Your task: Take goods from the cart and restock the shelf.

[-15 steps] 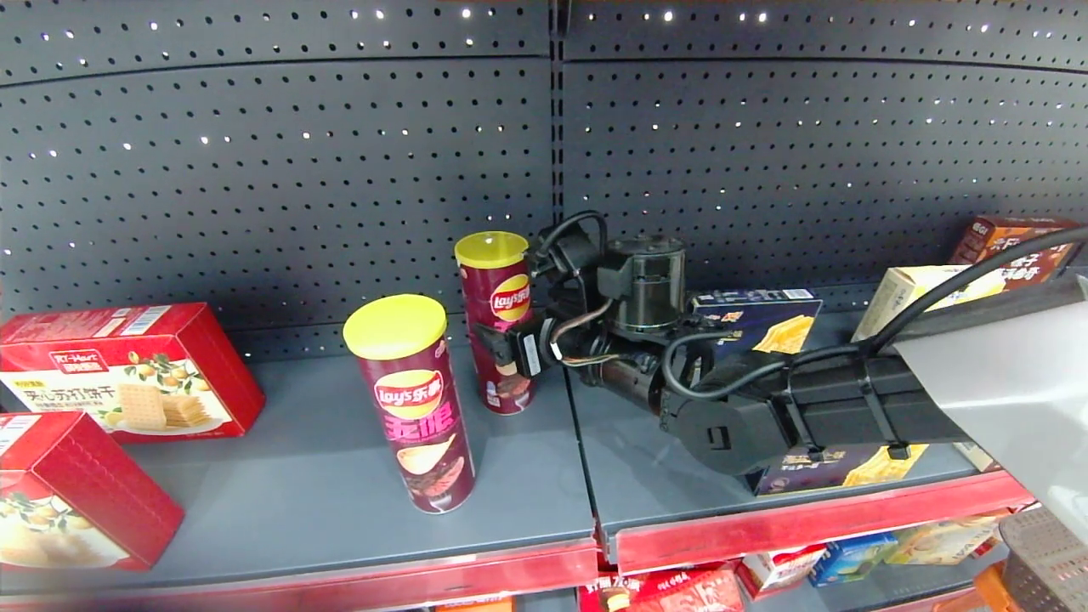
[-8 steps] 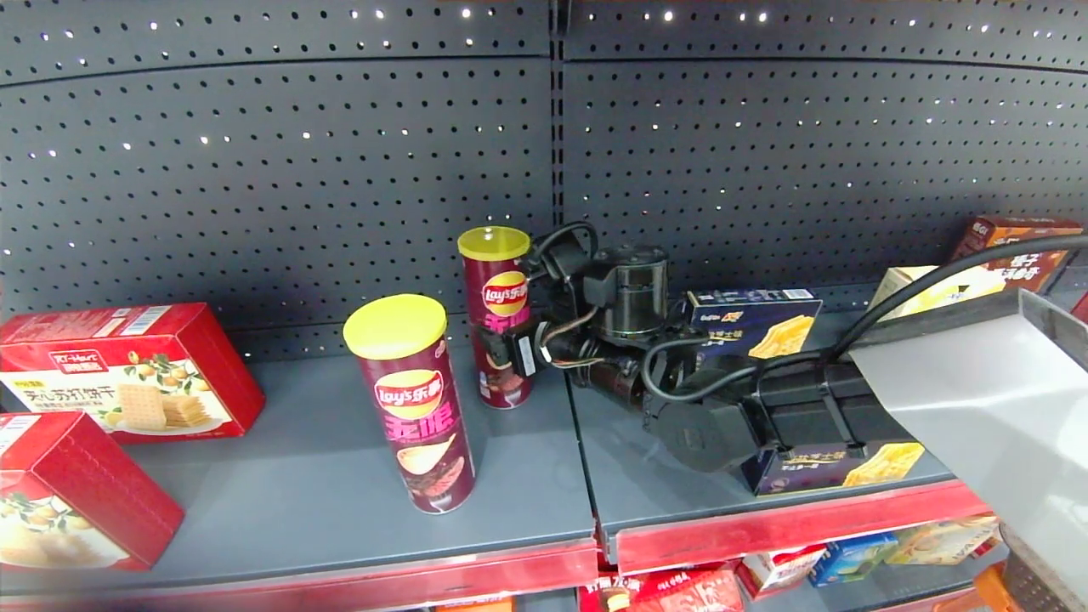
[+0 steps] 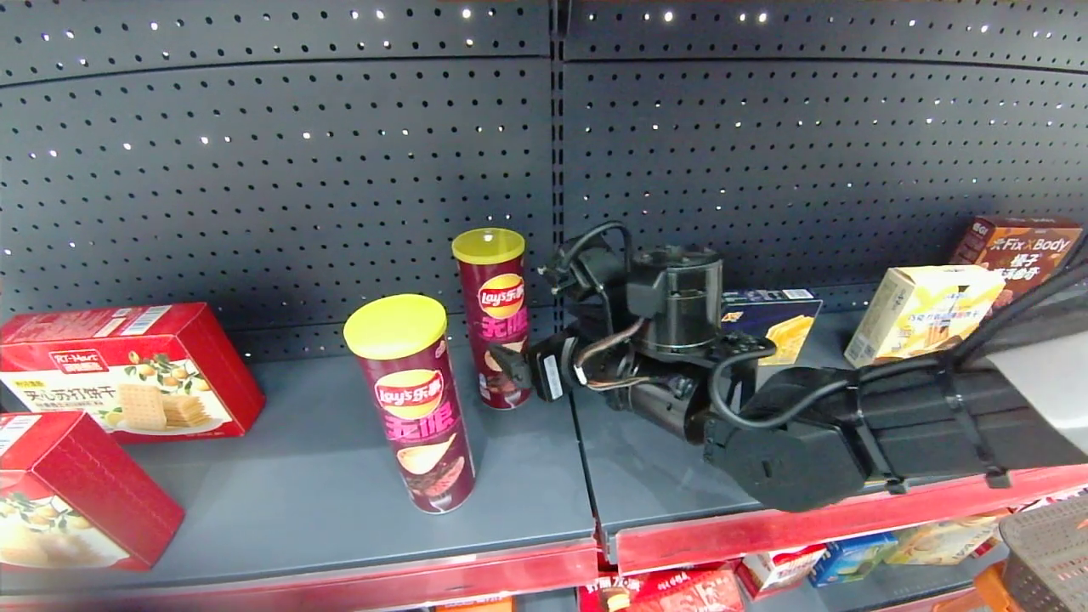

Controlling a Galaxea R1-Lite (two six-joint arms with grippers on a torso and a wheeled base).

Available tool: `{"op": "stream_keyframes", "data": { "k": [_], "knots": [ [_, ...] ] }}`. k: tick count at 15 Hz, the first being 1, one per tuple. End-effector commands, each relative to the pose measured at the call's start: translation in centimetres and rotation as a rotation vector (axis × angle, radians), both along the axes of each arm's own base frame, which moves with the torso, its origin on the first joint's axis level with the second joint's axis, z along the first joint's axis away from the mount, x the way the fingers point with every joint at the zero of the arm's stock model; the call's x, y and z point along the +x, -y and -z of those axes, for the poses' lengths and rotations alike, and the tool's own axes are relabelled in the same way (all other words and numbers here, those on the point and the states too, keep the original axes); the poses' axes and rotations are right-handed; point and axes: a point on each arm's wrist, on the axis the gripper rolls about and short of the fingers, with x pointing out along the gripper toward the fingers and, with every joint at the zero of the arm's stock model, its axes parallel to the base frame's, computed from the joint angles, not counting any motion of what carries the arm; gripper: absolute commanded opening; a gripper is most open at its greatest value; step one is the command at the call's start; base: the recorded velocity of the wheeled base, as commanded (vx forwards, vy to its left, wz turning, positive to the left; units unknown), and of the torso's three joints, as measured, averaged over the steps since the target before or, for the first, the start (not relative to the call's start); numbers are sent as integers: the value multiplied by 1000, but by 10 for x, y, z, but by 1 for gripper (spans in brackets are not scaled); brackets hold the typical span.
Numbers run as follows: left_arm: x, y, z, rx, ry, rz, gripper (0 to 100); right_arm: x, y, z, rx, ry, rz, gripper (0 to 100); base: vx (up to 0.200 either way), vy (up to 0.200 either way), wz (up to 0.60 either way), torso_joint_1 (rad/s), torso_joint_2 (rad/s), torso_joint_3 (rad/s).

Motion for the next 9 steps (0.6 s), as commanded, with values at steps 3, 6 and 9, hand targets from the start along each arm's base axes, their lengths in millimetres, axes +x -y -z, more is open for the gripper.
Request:
{"op": "stream_keyframes", "data": {
  "k": [3,6,9],
  "knots": [
    [0,-1,0,1,-1,-37,100,-17,39,-1,10,15,41,100,0,0,0,0,0,0],
    [0,-1,0,1,-1,-51,100,-10,45,0,2,12,95,100,0,0,0,0,0,0],
    [0,-1,0,1,-1,-62,100,6,50,4,-6,6,147,100,0,0,0,0,0,0]
  ]
}}
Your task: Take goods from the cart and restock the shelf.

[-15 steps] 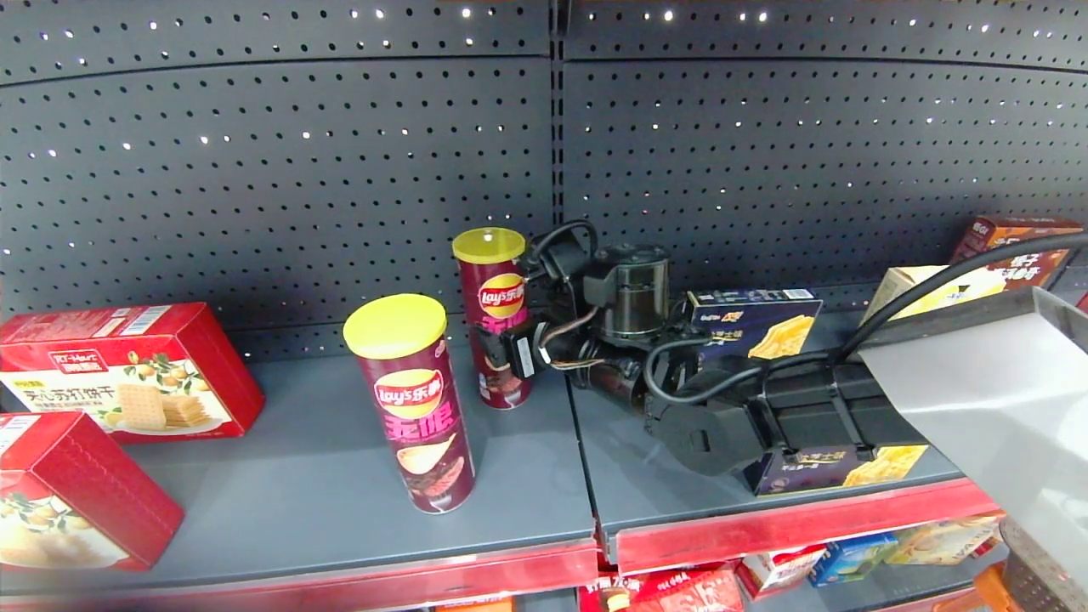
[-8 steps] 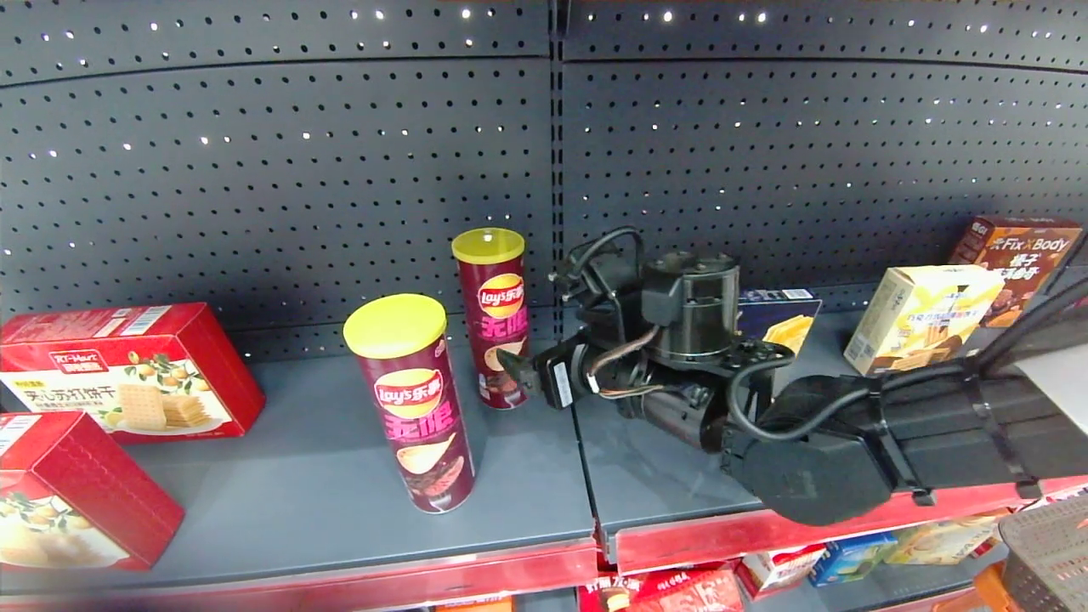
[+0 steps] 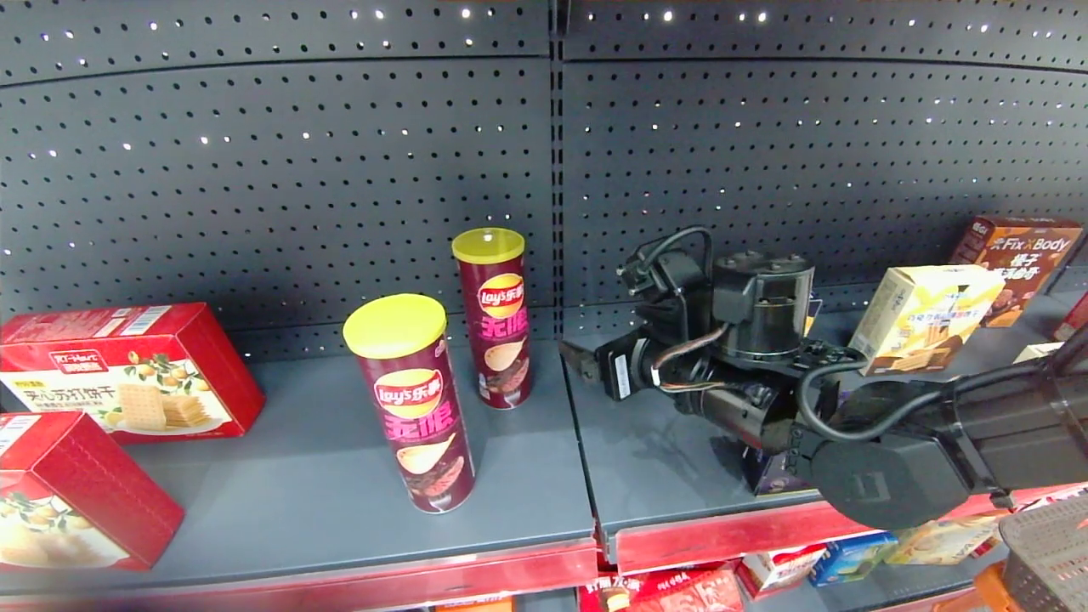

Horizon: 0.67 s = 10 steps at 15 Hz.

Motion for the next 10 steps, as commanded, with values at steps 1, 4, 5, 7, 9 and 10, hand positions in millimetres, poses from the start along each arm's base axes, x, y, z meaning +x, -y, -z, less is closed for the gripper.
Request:
{"op": "stream_keyframes", "data": {
  "k": [1,4,5,7,9,10],
  "knots": [
    [0,0,0,0,-1,1,100,12,-2,3,1,2,17,100,0,0,0,0,0,0],
    [0,0,0,0,-1,-1,100,29,-13,11,4,4,23,100,0,0,0,0,0,0],
    [0,0,0,0,-1,1,100,31,-15,12,4,4,23,100,0,0,0,0,0,0],
    [0,0,0,-2,-1,4,100,43,-20,17,8,9,32,100,0,0,0,0,0,0],
    [0,0,0,-2,-1,5,100,47,-21,18,11,12,37,100,0,0,0,0,0,0],
    [0,0,0,-3,0,7,100,49,-23,18,12,13,35,100,0,0,0,0,0,0]
  ]
}}
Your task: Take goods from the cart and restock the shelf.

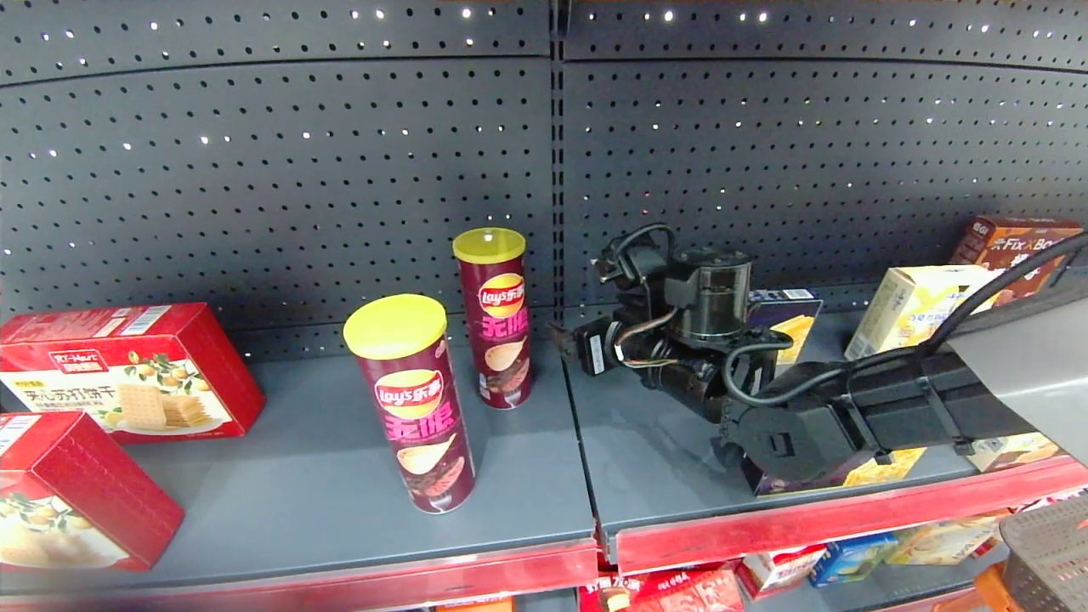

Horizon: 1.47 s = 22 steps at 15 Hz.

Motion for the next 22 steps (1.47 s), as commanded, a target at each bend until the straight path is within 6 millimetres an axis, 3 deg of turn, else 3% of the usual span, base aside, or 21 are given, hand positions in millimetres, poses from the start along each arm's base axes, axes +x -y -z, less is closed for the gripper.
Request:
{"op": "stream_keyframes", "data": {
  "k": [1,11,22],
  "knots": [
    [0,0,0,-1,-1,0,100,7,-6,10,-8,-10,-5,100,0,0,0,0,0,0],
    [0,0,0,-4,0,3,100,3,-39,20,5,-7,-70,100,0,0,0,0,0,0],
    [0,0,0,-2,0,1,100,10,-33,21,5,-7,-50,100,0,0,0,0,0,0]
  ]
}}
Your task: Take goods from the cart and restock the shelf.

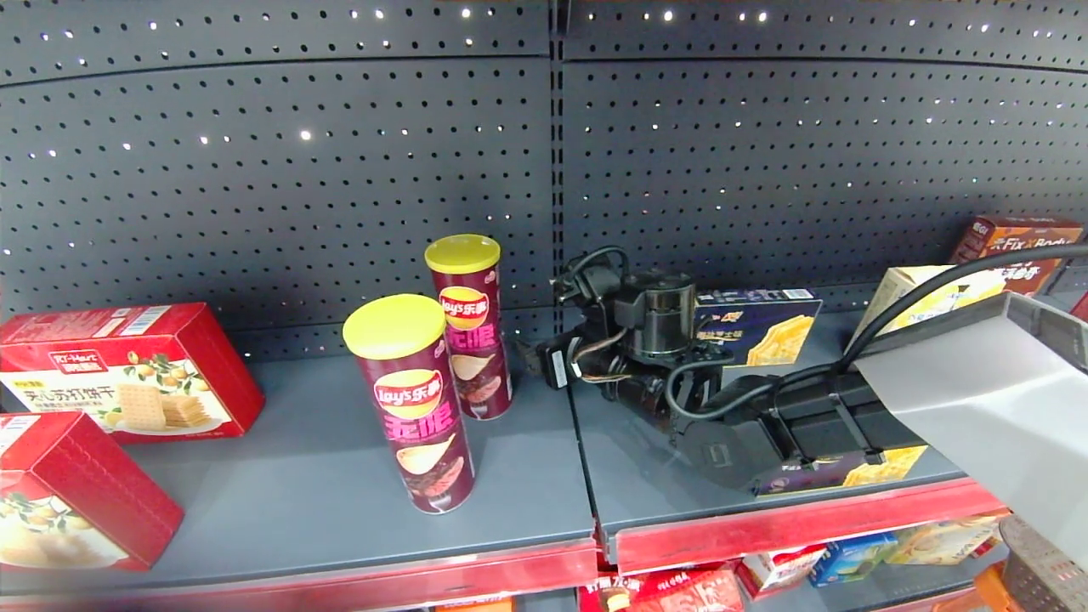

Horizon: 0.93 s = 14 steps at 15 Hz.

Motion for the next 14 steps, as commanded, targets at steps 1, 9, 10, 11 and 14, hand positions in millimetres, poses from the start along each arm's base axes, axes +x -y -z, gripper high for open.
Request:
{"op": "stream_keyframes", "data": {
  "k": [1,9,10,11,14],
  "knots": [
    [0,0,0,0,-2,-1,100,4,0,4,-3,-1,6,100,0,0,0,0,0,0],
    [0,0,0,-1,0,0,100,4,-16,11,1,0,-26,100,0,0,0,0,0,0],
    [0,0,0,-1,-2,0,100,3,-17,10,2,1,-28,100,0,0,0,0,0,0],
    [0,0,0,-1,0,0,100,4,-16,10,3,3,-26,100,0,0,0,0,0,0],
    [0,0,0,-1,0,0,100,-1,-7,-5,21,25,-13,100,0,0,0,0,0,0]
  ]
}}
